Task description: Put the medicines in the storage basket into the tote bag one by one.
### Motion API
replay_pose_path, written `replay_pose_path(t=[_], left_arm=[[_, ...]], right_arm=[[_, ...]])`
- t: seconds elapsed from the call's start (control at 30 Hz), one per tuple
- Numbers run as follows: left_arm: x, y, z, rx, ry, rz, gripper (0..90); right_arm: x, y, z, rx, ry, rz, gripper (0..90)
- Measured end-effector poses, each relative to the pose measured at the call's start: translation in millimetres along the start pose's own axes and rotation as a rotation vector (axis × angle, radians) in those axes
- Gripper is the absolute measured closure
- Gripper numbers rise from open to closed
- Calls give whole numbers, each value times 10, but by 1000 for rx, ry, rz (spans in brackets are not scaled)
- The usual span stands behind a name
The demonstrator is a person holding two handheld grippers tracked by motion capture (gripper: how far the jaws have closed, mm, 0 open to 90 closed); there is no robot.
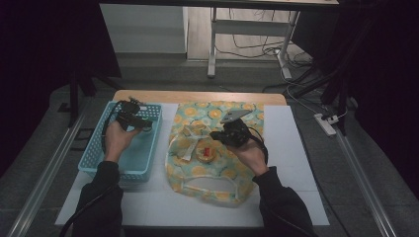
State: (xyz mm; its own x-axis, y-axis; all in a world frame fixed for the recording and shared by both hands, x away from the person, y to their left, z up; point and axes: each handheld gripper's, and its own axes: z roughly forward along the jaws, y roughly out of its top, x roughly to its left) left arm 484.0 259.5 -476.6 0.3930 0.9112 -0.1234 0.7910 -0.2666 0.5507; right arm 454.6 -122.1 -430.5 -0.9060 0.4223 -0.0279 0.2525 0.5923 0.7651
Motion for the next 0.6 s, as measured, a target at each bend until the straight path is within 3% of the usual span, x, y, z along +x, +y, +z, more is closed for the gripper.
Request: replay_pose_path(t=[0.6], left_arm=[[-110, -32, -372, -53, -37, 45, 519]], right_arm=[[-19, -3, -24, -10, -2, 6, 900]])
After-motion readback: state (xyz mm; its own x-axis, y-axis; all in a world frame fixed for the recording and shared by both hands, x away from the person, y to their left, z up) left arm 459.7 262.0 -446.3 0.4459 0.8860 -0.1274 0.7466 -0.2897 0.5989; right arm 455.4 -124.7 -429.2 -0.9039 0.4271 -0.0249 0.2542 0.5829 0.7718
